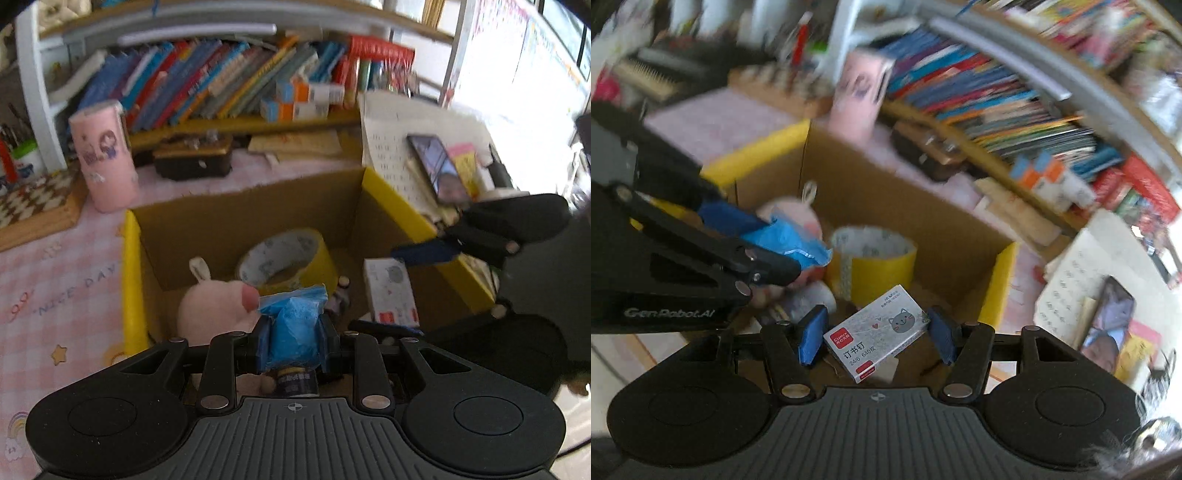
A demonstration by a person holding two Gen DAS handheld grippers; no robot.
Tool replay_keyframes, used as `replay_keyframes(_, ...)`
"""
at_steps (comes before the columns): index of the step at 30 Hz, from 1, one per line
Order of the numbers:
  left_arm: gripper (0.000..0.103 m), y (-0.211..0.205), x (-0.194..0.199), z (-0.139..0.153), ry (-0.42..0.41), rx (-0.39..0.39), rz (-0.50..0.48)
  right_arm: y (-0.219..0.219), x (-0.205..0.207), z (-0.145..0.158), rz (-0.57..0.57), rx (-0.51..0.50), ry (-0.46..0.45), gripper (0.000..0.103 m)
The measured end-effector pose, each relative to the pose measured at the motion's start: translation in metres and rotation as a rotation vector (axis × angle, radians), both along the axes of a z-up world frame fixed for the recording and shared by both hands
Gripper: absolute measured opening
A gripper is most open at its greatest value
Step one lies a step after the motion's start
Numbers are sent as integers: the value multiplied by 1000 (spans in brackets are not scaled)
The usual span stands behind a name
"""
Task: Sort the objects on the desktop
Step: 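Lower the keychain and card box into the yellow box and open both tools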
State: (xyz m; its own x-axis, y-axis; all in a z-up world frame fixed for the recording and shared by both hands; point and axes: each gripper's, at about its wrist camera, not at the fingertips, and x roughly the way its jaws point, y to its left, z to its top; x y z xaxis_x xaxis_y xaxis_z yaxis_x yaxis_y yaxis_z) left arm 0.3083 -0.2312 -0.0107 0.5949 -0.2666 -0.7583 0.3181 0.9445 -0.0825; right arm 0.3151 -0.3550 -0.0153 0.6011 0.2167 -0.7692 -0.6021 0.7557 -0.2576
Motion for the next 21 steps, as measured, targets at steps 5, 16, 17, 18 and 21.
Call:
replay_keyframes(5, 24, -12, 10, -18, 79, 61, -38, 11, 15, -22, 99, -131, 56, 57)
replay_keyframes(16, 30, -2, 21, -34, 183, -14, 45, 15, 36, -40, 184, -168, 193, 57)
replay_keyframes(17, 33, 0, 20, -31, 171, -24, 50, 14, 35, -39, 184, -160, 188, 58)
replay_keyframes(18, 40, 4, 16, -26, 149, -43, 58, 13, 34, -37, 181, -151, 179, 58)
replay_keyframes(21, 63, 16, 2, -7, 75, -100, 80, 7, 27, -23, 158, -102, 151, 68)
